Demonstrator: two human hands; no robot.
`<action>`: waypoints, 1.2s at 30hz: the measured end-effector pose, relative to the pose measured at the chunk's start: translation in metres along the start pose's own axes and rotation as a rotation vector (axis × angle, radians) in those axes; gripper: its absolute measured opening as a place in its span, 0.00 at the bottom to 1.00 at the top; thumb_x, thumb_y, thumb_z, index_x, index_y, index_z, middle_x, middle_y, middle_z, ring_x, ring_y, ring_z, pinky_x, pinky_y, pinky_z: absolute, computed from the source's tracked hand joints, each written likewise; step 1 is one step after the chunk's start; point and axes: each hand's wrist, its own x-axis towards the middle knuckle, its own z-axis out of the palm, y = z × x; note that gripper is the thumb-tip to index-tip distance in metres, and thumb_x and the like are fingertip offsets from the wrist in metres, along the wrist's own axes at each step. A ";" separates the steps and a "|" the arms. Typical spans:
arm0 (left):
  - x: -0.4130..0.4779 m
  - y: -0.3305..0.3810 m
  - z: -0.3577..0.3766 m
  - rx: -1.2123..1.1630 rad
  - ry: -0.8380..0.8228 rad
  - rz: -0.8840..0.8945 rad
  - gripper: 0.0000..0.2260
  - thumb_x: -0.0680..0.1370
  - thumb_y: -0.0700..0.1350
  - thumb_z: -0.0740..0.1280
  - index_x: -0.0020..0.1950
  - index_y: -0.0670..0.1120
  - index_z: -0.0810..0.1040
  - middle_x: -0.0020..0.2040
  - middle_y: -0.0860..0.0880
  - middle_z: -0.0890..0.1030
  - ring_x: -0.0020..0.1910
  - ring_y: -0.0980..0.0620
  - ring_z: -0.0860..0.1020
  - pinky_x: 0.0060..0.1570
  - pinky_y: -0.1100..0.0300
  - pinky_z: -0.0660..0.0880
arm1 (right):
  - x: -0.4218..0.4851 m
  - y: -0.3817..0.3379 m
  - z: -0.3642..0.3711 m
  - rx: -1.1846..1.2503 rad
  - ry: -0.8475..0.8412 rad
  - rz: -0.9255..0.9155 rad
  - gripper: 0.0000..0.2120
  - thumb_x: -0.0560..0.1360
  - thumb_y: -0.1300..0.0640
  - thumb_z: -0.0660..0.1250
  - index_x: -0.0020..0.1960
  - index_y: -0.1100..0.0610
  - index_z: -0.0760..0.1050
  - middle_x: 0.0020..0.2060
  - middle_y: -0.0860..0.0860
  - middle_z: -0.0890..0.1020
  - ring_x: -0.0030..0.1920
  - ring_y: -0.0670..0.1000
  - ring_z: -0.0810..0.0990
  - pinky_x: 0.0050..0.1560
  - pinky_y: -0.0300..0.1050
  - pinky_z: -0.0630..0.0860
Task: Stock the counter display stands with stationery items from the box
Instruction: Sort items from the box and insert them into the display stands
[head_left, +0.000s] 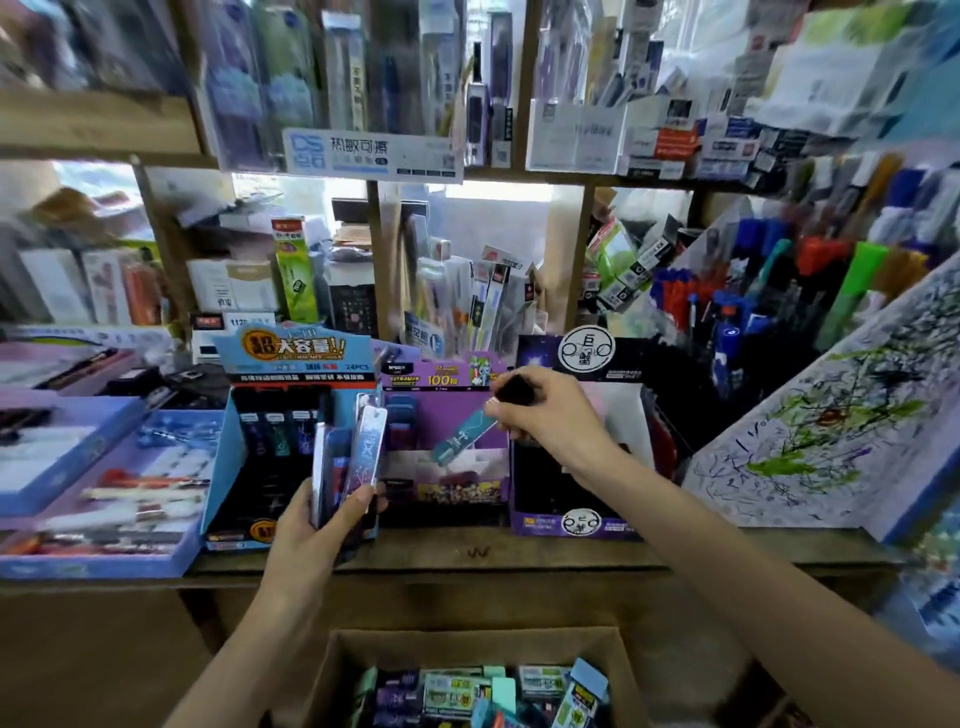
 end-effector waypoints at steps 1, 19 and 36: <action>0.002 0.000 -0.010 -0.004 0.019 0.003 0.05 0.76 0.42 0.66 0.50 0.50 0.76 0.39 0.55 0.85 0.35 0.60 0.82 0.28 0.68 0.75 | 0.007 -0.003 0.010 0.000 -0.004 -0.005 0.08 0.70 0.66 0.72 0.44 0.56 0.75 0.33 0.50 0.80 0.27 0.41 0.77 0.31 0.34 0.75; 0.016 -0.032 -0.104 -0.165 0.095 -0.050 0.04 0.74 0.41 0.67 0.48 0.44 0.76 0.27 0.55 0.77 0.23 0.61 0.72 0.23 0.71 0.67 | 0.097 -0.011 0.137 -0.921 -0.229 -0.276 0.11 0.75 0.54 0.68 0.55 0.57 0.80 0.51 0.56 0.82 0.54 0.56 0.77 0.50 0.52 0.76; 0.014 -0.027 -0.105 -0.191 0.106 -0.119 0.19 0.66 0.52 0.71 0.53 0.43 0.80 0.39 0.47 0.84 0.33 0.53 0.78 0.25 0.67 0.67 | 0.096 0.007 0.164 -0.893 -0.157 -0.319 0.10 0.74 0.60 0.68 0.46 0.54 0.66 0.39 0.55 0.78 0.42 0.60 0.78 0.38 0.49 0.71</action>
